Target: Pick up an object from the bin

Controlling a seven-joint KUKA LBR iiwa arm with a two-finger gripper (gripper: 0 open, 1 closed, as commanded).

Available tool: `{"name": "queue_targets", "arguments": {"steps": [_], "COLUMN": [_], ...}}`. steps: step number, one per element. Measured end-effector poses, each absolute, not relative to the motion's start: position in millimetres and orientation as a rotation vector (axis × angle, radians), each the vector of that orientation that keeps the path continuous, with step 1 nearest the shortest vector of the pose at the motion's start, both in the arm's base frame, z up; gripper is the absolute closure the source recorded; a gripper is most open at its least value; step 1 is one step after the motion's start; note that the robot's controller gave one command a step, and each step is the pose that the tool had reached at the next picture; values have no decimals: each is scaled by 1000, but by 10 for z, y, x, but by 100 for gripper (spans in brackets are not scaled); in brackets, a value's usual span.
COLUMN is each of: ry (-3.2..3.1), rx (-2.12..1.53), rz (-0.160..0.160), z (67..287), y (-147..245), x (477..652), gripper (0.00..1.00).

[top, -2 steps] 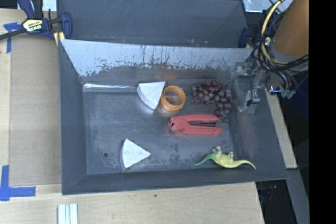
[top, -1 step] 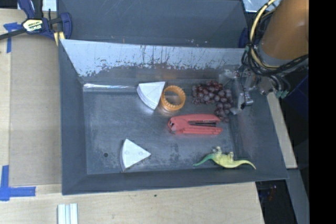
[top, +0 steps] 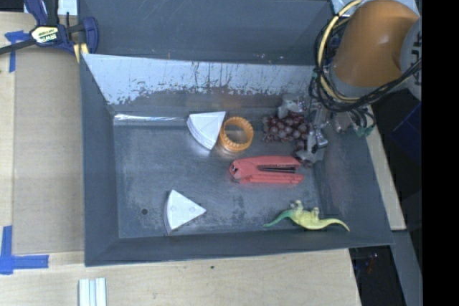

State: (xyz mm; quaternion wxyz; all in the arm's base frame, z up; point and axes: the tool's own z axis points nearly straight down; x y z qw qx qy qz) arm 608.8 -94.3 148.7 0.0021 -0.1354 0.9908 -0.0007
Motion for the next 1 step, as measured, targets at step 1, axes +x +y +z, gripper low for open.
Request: {"name": "queue_targets", "arguments": {"steps": [1], "ry": [3054], "rx": [-713], "rz": [-3], "z": [1541], "y": [-459], "x": [5968], "gripper": [0]}}
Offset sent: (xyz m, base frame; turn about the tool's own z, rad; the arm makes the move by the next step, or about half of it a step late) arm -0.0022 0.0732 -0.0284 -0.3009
